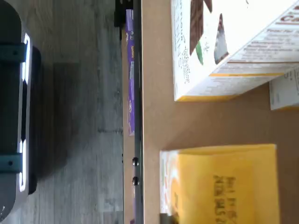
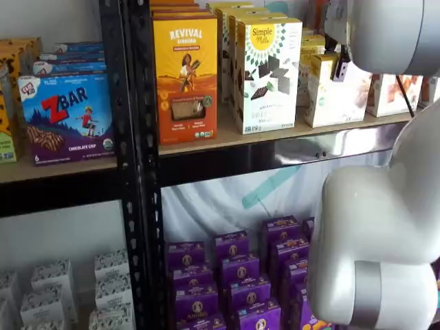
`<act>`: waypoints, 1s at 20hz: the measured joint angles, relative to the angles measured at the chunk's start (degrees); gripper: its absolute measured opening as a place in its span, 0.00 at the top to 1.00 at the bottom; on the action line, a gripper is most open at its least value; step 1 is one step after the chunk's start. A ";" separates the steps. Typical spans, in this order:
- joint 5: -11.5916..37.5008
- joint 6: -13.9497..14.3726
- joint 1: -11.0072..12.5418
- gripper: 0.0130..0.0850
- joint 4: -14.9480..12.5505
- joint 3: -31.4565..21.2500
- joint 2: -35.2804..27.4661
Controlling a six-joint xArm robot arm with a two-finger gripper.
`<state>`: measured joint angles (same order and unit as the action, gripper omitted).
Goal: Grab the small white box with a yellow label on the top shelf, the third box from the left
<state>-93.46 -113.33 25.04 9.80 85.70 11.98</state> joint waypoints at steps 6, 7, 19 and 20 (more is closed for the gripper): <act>-0.55 -0.25 0.29 0.61 -0.05 0.12 0.06; -0.67 -0.30 0.36 0.61 -0.03 0.11 0.12; -4.55 0.07 0.43 0.67 0.19 0.45 1.76; -5.24 0.13 0.43 0.67 0.18 0.25 2.38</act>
<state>-98.70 -113.19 25.47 9.98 85.95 14.36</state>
